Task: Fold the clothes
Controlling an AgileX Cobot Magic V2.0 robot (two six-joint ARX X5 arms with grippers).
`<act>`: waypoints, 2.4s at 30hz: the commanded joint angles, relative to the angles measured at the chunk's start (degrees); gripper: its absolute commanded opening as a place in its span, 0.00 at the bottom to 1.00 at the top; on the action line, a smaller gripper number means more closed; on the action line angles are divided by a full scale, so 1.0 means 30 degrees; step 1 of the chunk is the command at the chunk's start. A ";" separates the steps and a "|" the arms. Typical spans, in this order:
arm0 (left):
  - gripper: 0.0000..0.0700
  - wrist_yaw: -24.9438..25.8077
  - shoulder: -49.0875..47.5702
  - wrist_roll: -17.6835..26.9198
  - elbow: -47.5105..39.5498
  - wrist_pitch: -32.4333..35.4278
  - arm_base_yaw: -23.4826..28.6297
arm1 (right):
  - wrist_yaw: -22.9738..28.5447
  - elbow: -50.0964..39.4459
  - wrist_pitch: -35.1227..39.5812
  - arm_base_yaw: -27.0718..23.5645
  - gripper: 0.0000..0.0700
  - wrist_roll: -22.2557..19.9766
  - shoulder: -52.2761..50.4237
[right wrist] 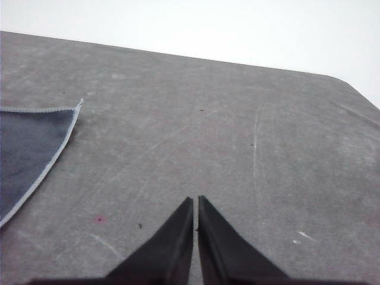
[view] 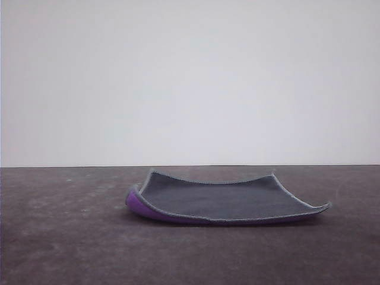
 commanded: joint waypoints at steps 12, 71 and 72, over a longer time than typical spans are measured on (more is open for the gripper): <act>0.01 0.0007 -0.0044 -0.0015 -0.0379 -0.0087 -0.0036 | 0.0027 -0.0073 0.0242 -0.0007 0.02 0.0294 -0.0015; 0.01 0.4619 2.6520 -0.0257 1.6364 -0.0226 -0.3337 | -0.7965 1.5613 -0.0969 0.0495 0.01 0.3846 2.5237; 0.02 0.4619 2.6520 -0.0228 1.6364 -0.0231 -0.3337 | -0.7969 1.5613 -0.0992 0.0495 0.01 0.3803 2.5237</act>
